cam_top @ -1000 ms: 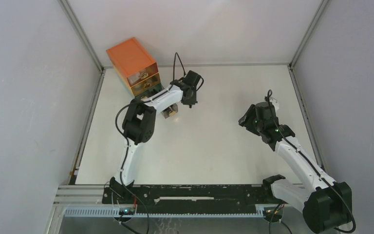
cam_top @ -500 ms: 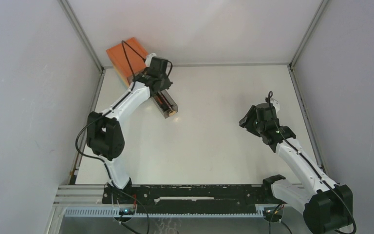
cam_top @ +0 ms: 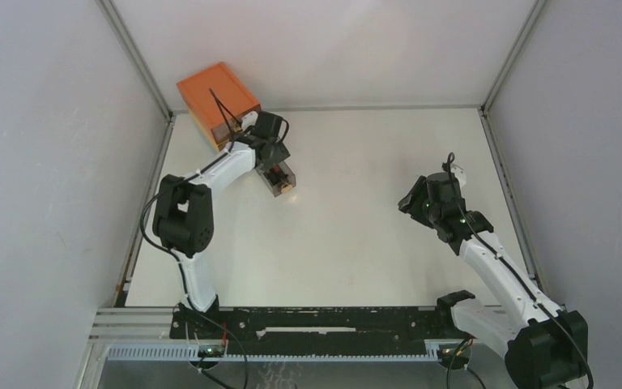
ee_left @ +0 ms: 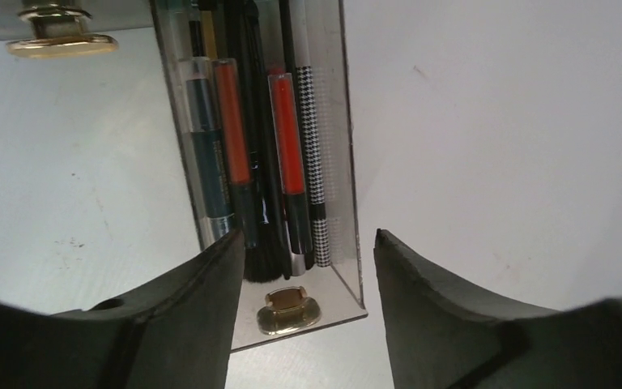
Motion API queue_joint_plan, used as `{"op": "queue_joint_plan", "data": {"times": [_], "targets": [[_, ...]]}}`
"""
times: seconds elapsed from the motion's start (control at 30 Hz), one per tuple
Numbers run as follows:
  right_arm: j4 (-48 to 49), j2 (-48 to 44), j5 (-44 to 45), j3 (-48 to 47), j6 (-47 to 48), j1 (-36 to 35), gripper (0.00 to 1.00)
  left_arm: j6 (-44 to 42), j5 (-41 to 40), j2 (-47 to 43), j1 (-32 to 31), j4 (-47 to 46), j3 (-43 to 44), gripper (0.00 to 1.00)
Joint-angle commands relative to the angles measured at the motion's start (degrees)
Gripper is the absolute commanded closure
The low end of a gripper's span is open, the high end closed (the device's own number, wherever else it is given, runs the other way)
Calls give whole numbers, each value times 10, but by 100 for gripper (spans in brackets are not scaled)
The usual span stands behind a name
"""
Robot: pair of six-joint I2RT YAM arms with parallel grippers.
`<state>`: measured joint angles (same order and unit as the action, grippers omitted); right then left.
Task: Organize the makeup
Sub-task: Place the lipstick in the drawer, then close the drawer in the storage box.
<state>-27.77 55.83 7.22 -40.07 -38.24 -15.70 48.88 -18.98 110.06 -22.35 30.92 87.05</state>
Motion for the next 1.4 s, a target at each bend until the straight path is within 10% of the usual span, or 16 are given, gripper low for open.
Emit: {"op": "queue_joint_plan", "data": {"times": [0.0, 0.53, 1.37], "targets": [[8, -8, 7, 0, 9, 3, 38, -33, 45, -39, 0, -57, -20, 36], [30, 25, -12, -20, 22, 7, 38, -391, 37, -62, -178, -17, -62, 40], [47, 39, -40, -26, 9, 3, 38, -474, 21, 16, -81, 112, 149, 45]]}}
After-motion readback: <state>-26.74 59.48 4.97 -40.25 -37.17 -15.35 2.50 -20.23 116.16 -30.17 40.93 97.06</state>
